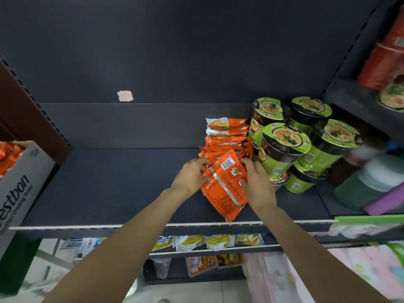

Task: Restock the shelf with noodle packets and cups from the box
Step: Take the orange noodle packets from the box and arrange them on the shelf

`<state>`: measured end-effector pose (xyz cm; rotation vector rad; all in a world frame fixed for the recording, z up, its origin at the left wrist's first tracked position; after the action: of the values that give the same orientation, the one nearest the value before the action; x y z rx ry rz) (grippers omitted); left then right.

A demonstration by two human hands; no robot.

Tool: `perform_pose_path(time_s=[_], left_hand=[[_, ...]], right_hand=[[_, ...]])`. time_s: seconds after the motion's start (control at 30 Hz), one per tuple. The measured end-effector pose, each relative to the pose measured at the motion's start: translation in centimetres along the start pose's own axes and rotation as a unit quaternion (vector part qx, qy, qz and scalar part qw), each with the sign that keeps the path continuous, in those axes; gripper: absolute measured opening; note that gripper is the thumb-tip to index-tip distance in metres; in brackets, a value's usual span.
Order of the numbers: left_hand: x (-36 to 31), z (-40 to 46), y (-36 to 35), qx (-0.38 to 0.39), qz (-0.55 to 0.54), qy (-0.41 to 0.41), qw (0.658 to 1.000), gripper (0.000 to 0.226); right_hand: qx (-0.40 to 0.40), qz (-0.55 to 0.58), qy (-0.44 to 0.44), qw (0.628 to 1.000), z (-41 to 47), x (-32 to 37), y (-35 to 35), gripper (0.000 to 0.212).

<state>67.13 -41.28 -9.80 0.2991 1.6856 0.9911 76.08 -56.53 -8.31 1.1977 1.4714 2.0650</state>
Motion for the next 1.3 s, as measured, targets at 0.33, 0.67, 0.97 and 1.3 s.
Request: perform_pose_path(time_s=[0.33,0.67,0.97,1.3], left_hand=[[-0.3,-1.4,-0.6,-0.004,0.030,-0.001,1.000,0.047],[0.8,-9.0,10.1,-0.192,0.097,0.001,0.977,0.022],[14.2,-19.3,24.9,-0.298,0.075,0.098,0.947,0.019],[31.8,-28.7,40.0,-0.313,0.079,0.173,0.930,0.016]], right_hand=[[0.025,-0.023,0.064,0.997,-0.8,2.1,-0.1,0.061],[0.043,0.102,0.146,0.983,-2.1,12.3,-0.3,0.030],[0.087,0.141,0.228,0.959,-4.7,32.0,-6.9,0.024],[0.144,0.143,0.240,0.949,-7.9,52.9,-17.7,0.024]])
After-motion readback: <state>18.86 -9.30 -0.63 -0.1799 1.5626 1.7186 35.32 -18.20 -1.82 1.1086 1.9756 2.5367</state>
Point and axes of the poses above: each hand's wrist, its own z-axis towards the middle knuckle, its own y-axis out of the back of the hand, x = y × z, the point moved 9 cm from there along z, towards the middle knuckle, and after that the axes turned 1 degree about x, right-handed, at the moved point
